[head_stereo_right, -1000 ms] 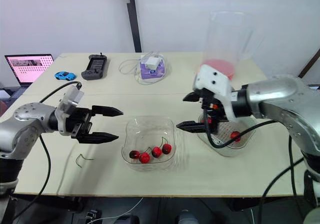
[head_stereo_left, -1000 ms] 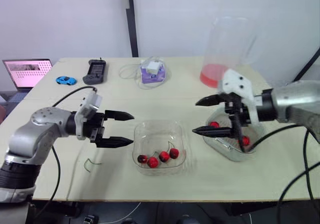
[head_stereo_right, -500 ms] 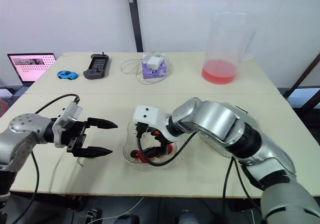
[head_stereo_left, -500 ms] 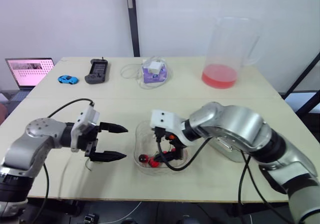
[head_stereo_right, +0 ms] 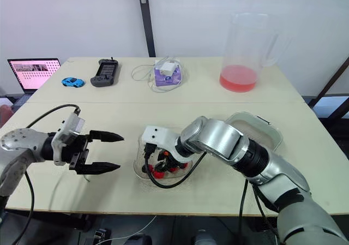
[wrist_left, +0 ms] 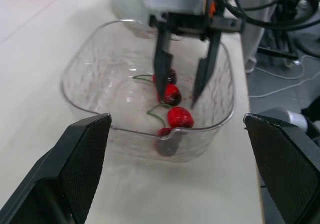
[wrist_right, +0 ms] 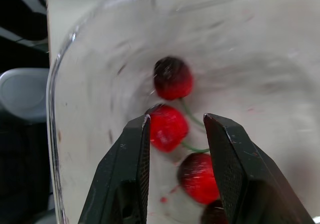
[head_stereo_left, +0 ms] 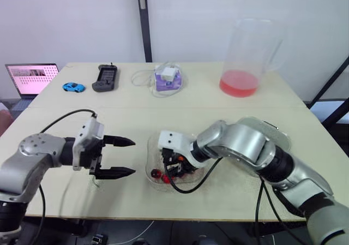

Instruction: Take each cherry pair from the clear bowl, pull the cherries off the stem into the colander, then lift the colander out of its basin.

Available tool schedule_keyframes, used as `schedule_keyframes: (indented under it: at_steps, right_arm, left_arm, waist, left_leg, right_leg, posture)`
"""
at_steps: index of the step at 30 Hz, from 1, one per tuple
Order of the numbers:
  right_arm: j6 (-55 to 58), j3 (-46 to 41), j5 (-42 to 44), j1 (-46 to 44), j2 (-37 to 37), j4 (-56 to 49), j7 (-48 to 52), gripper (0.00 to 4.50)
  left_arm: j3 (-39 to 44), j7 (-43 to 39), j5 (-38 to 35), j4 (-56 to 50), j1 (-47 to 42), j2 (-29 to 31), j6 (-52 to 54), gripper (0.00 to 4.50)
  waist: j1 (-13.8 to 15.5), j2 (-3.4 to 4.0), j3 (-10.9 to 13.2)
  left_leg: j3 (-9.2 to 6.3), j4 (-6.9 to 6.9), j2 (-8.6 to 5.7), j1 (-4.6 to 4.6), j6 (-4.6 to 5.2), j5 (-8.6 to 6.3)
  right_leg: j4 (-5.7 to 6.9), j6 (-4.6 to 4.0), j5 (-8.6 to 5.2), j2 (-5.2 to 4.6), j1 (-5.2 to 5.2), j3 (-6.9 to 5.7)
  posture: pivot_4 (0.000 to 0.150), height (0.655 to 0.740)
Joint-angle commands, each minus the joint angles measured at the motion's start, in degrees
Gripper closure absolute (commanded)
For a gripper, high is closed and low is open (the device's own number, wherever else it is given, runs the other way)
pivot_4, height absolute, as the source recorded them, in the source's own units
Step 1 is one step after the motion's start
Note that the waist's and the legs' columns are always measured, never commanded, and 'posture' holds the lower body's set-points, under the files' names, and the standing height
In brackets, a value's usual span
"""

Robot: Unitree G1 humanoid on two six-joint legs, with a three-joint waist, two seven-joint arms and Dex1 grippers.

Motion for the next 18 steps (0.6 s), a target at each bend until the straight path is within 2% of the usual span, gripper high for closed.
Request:
schedule_keyframes:
  at_steps: [1,17,18]
  right_arm:
    - [-1.8,0.4,-1.0,-0.2,0.8,0.2,1.3,2.71]
    - [-9.2,5.1,-7.0,1.2,1.9,4.6,6.4,2.71]
    - [-9.4,5.1,-7.3,1.2,1.8,4.6,6.6,2.97]
  left_arm:
    - [1.6,0.3,-0.9,-1.6,0.1,1.0,0.3,0.0]
    - [1.1,-0.3,-0.7,-0.2,-1.1,2.0,0.9,0.0]
    - [0.9,-0.2,-0.6,-0.2,-1.3,1.8,0.9,0.0]
  waist:
    - [0.0,0.0,0.0]
    - [0.0,0.0,0.0]
    - [0.0,0.0,0.0]
  left_leg:
    - [0.0,0.0,0.0,0.0,0.0,0.0]
    - [0.0,-0.01,0.0,0.0,0.0,0.0]
    - [0.0,0.0,0.0,0.0,0.0,0.0]
  right_leg:
    - [0.0,0.0,0.0,0.0,0.0,0.0]
    - [0.0,0.0,0.0,0.0,0.0,-0.01]
    - [0.0,0.0,0.0,0.0,0.0,-0.01]
  posture:
    - [0.15,0.7332]
    - [0.15,0.7332]
    - [0.15,0.7332]
